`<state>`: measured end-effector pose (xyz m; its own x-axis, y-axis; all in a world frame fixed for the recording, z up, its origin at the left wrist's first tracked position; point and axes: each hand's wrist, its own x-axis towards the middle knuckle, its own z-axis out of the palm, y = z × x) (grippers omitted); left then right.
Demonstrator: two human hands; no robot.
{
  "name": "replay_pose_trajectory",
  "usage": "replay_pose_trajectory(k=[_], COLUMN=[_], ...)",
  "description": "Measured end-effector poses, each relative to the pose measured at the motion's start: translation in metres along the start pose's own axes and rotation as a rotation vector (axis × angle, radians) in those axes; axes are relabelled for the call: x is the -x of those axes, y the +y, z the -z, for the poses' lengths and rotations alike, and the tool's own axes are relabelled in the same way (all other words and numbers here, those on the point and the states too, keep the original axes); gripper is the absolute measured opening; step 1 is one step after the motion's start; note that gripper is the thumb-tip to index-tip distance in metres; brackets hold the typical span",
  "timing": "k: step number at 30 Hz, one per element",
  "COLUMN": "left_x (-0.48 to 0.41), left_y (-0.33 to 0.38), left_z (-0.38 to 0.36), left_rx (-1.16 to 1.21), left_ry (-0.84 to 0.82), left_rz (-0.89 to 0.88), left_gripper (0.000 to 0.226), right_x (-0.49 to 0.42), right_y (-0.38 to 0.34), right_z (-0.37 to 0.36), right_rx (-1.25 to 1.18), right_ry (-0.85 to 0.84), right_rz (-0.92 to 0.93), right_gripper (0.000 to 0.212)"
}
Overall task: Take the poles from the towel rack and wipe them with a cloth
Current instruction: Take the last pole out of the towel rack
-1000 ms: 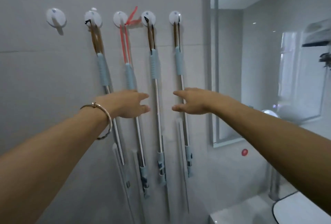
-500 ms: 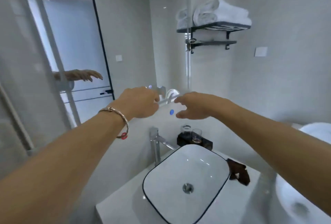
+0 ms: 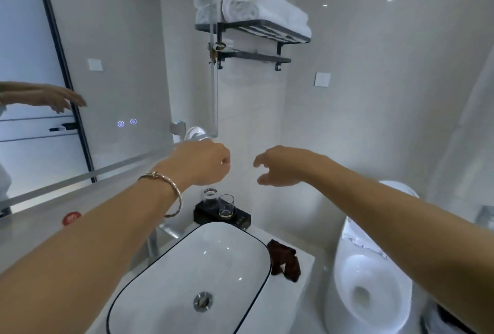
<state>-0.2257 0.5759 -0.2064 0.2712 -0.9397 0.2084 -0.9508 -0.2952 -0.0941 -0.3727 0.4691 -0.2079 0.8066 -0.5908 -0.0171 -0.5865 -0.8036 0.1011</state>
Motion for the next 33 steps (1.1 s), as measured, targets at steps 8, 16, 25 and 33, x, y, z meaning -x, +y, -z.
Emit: replay_pose_trajectory(k=[8, 16, 25, 33], left_x=[-0.096, -0.171, -0.282, -0.444], left_y=[-0.021, -0.04, -0.055, -0.063], left_z=[-0.022, -0.022, -0.004, 0.003], left_rx=[0.073, 0.018, -0.047, -0.194], left_ry=[0.028, 0.049, 0.161, 0.382], left_rz=[0.016, 0.061, 0.143, 0.286], left_gripper=[0.027, 0.025, 0.039, 0.04], right_x=[-0.083, -0.161, -0.31, -0.47], right_y=[0.034, 0.081, 0.142, 0.226], right_z=[0.013, 0.022, 0.053, 0.068], right_rx=[0.06, 0.021, -0.067, -0.214], right_ry=[-0.016, -0.013, 0.134, 0.212], right_rz=[-0.008, 0.011, 0.172, 0.323], right_gripper=[0.044, 0.05, 0.046, 0.042])
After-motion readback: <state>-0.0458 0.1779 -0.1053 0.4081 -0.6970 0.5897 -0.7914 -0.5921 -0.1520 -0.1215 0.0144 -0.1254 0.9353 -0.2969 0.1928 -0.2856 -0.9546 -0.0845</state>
